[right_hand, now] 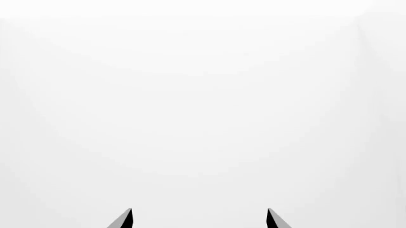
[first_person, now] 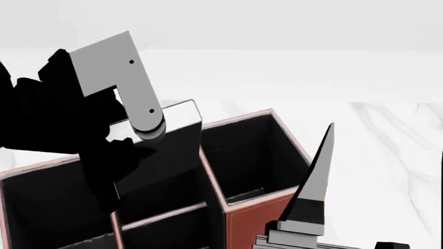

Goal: Pick up the book and place it in the front compartment of the caddy.

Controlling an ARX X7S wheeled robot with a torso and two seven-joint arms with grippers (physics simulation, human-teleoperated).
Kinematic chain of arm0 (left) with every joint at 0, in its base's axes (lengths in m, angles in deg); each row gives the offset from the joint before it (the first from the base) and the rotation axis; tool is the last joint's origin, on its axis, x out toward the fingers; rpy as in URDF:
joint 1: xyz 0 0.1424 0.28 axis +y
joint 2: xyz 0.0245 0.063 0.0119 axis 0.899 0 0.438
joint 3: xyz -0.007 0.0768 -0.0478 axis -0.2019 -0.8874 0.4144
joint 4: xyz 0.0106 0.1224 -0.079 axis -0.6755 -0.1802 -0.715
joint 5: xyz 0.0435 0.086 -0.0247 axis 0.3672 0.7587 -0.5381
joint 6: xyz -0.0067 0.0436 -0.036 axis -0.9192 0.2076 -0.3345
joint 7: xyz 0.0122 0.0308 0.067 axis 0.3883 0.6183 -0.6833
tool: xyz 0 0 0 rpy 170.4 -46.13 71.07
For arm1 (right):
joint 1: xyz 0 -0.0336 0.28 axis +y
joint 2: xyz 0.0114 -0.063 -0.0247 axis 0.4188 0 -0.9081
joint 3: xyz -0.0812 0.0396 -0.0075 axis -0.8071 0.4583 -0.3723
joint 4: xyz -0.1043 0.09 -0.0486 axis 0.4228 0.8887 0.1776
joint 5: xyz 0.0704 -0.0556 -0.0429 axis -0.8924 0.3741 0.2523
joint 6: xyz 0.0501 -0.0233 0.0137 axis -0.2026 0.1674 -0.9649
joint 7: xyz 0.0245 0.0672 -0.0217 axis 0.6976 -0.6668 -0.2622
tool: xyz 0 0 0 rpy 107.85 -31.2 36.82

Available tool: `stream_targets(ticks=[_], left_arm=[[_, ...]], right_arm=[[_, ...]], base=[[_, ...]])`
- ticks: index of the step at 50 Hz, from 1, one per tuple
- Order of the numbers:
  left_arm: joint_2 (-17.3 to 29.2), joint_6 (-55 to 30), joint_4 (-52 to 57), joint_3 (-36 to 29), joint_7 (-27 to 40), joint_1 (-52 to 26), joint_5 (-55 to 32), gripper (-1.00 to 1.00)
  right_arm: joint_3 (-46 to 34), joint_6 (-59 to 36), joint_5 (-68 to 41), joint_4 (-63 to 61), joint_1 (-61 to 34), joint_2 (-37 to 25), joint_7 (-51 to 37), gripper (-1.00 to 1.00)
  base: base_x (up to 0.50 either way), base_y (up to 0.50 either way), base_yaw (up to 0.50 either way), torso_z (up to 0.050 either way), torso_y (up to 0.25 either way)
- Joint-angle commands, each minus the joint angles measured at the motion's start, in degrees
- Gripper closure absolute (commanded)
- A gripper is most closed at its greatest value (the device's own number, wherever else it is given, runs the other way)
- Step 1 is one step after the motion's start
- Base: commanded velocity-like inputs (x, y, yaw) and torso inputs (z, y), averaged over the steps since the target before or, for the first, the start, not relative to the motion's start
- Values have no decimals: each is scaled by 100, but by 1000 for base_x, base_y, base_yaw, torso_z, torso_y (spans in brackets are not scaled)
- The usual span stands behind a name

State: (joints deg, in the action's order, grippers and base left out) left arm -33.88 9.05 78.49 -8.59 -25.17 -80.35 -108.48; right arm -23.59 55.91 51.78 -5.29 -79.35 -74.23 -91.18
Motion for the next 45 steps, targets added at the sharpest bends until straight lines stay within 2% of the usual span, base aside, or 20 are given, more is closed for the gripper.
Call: stream_targets(ticks=[1,45], left_arm=[[80,337,-31,-63,11,191,524,100],[84,1405,-512,-572,-139,1233,1440,100]], right_arm=[[-24,61,-36,2,-29,-50,-56,-100],[-329,137,40,160,-168,-62,-66,-100]], base=[[0,0,0,0,10],[0,0,0,0,1]])
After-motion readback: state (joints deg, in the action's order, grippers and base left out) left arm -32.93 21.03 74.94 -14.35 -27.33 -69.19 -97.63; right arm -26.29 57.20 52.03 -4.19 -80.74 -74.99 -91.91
